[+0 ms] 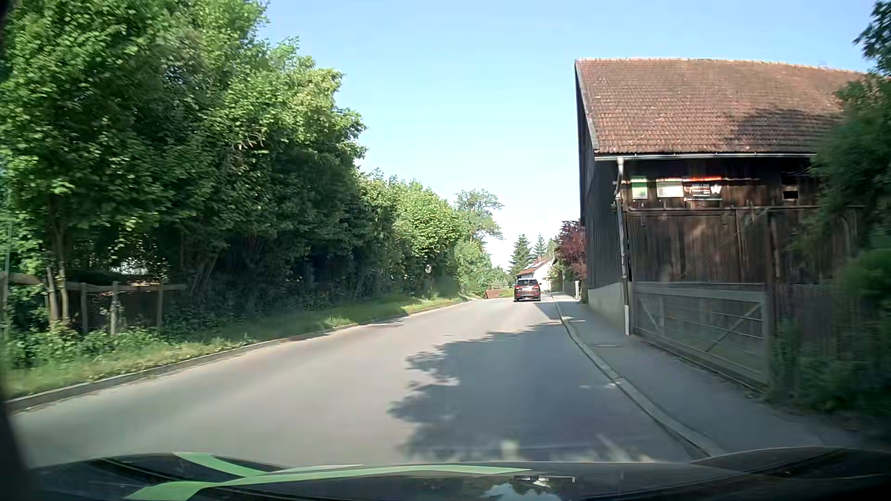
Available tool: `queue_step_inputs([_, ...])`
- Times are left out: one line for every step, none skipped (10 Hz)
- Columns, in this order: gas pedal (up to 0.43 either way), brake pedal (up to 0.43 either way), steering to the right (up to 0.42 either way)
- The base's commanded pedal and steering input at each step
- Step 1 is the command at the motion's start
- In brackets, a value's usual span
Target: Follow the waypoints while adhering to traffic rules and regulations
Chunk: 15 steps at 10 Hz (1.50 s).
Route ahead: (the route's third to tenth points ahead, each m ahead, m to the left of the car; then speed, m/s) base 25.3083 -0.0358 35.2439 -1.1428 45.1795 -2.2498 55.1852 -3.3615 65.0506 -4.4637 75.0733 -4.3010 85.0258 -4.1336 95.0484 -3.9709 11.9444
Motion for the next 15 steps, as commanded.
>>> queue_step_inputs([0.169,0.000,0.021])
queue_step_inputs([0.169,0.000,0.022])
queue_step_inputs([0.169,0.000,0.023])
queue_step_inputs([0.138,0.000,0.023])
queue_step_inputs([0.087,0.000,0.023])
queue_step_inputs([0.079,0.000,0.023])
queue_step_inputs([0.079,0.000,0.023])
queue_step_inputs([0.079,0.000,0.023])
queue_step_inputs([0.087,0.000,0.023])
queue_step_inputs([0.098,0.000,0.023])
queue_step_inputs([0.110,0.000,0.023])
queue_step_inputs([0.118,0.000,0.023])
queue_step_inputs([0.138,0.000,0.023])
queue_step_inputs([0.150,0.000,0.022])
queue_step_inputs([0.150,0.000,0.019])
